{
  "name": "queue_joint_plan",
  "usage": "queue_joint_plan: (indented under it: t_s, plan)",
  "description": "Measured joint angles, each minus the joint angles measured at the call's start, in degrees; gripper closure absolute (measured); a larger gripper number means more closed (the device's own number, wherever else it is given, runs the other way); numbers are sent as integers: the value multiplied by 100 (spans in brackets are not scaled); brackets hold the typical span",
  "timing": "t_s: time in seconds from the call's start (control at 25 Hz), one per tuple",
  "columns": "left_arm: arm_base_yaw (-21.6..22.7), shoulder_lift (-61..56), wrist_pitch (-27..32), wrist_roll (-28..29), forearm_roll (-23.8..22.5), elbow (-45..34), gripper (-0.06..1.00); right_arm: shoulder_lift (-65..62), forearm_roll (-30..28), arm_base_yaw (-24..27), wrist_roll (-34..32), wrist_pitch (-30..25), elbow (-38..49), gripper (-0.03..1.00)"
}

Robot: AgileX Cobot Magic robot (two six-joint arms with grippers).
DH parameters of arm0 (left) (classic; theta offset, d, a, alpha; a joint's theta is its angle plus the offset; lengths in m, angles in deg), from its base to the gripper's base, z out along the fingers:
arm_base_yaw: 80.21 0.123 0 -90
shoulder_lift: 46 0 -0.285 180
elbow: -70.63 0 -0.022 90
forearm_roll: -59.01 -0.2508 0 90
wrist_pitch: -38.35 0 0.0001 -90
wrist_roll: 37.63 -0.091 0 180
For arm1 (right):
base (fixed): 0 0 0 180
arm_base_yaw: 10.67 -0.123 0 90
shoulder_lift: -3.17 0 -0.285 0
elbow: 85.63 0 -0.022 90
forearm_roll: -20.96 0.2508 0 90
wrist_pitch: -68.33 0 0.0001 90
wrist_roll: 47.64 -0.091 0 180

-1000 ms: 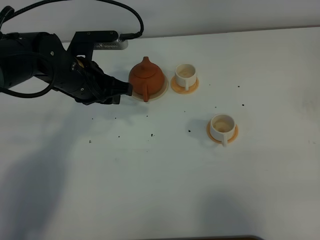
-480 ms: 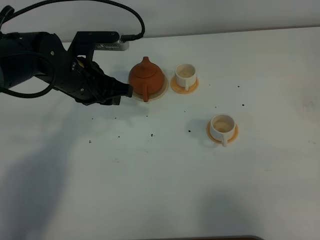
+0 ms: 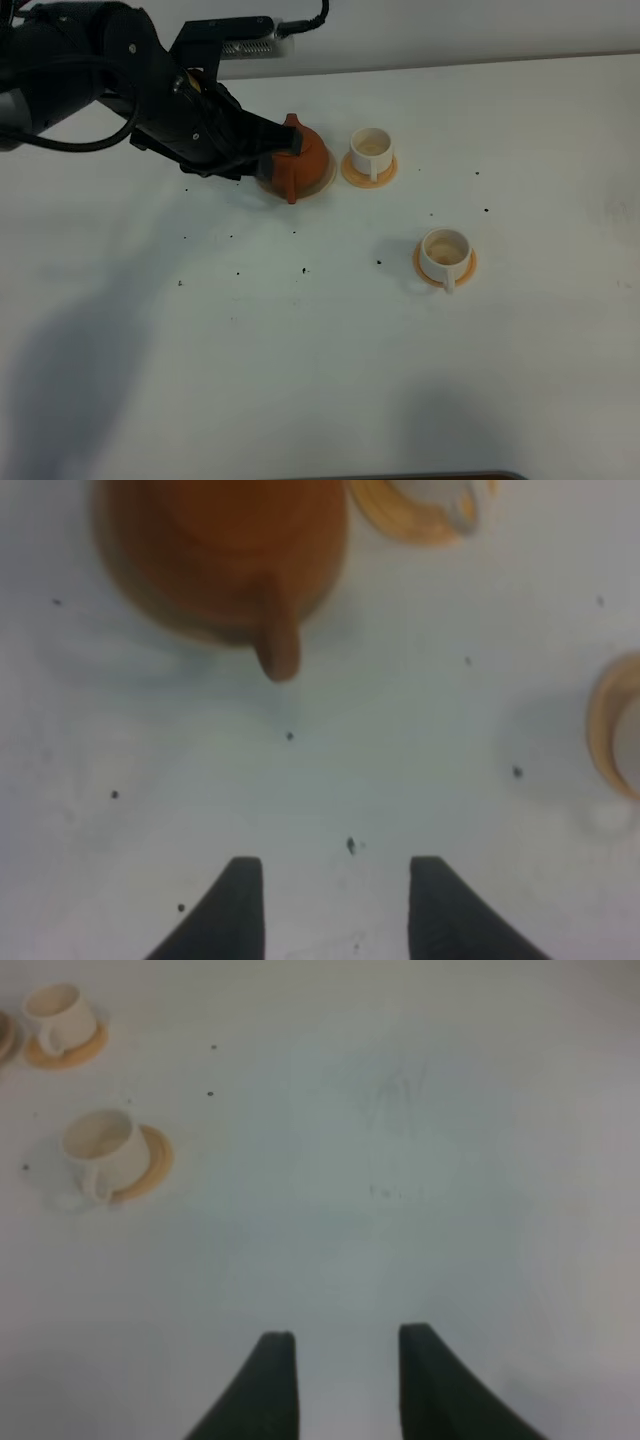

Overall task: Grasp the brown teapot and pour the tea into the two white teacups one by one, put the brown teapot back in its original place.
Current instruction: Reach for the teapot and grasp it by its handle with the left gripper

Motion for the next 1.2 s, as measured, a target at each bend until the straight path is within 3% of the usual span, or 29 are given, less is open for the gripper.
queue_joint_plan:
  t_s: [0.32, 0.44, 0.8, 1.2]
  plan:
    - [0, 1518, 1986, 751, -272, 2136, 60, 0, 0, 0, 0, 0, 0, 73]
    - [0, 2103, 2449, 878, -285, 2890, 60, 0, 0, 0, 0, 0, 0, 73]
    - [0, 3157, 2464, 1136, -394, 4278, 60, 0, 0, 0, 0, 0, 0, 73]
    - [5, 3309, 2464, 1216, -195, 4446, 60, 0, 0, 0, 0, 0, 0, 73]
